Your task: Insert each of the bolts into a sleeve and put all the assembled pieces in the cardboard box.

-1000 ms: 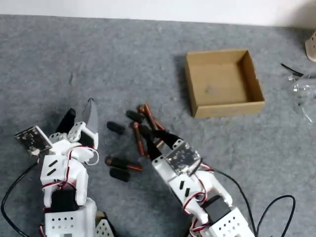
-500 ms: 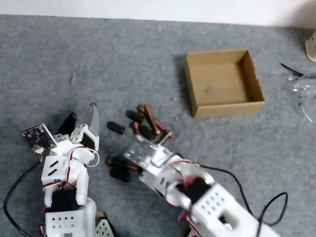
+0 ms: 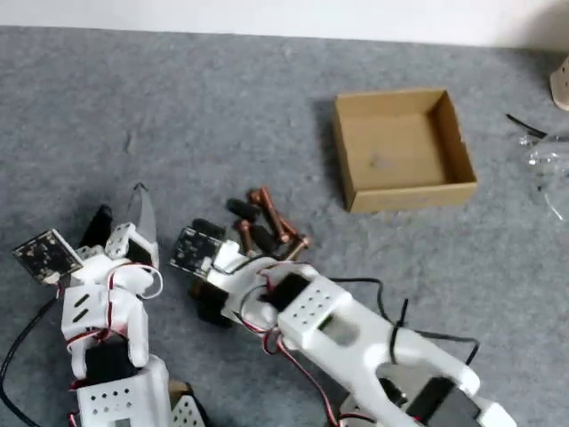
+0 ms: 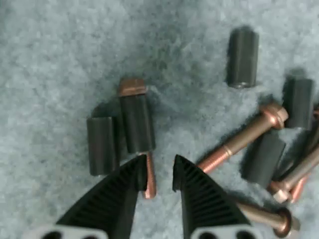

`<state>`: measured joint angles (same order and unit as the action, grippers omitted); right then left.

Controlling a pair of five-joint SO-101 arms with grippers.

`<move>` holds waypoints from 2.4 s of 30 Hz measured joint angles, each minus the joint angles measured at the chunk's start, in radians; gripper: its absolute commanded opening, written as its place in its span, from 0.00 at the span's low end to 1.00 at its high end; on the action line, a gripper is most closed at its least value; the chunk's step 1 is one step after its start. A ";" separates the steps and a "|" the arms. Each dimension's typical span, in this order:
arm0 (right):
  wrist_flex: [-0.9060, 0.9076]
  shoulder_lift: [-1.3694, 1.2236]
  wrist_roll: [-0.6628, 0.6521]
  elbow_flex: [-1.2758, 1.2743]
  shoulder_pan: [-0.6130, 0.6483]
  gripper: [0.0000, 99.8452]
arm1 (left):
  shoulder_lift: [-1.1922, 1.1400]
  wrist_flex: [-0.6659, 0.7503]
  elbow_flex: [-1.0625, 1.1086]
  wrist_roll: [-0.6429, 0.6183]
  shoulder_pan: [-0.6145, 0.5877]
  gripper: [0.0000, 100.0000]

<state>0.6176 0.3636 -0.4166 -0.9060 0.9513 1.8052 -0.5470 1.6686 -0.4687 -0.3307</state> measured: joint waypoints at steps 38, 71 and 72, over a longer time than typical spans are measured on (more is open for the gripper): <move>-0.060 -0.339 -0.003 0.173 0.095 0.08 | -0.002 0.000 0.002 0.003 -0.026 0.22; -0.012 -0.358 -0.003 0.195 0.066 0.08 | -0.002 0.000 0.002 0.002 -0.069 0.22; -0.012 -0.358 -0.003 0.195 0.066 0.08 | -0.002 0.000 0.002 0.002 -0.069 0.22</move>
<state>0.6053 0.0061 -0.4196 -0.7112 1.0173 1.8036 -0.5470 1.6701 -0.4672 -0.3997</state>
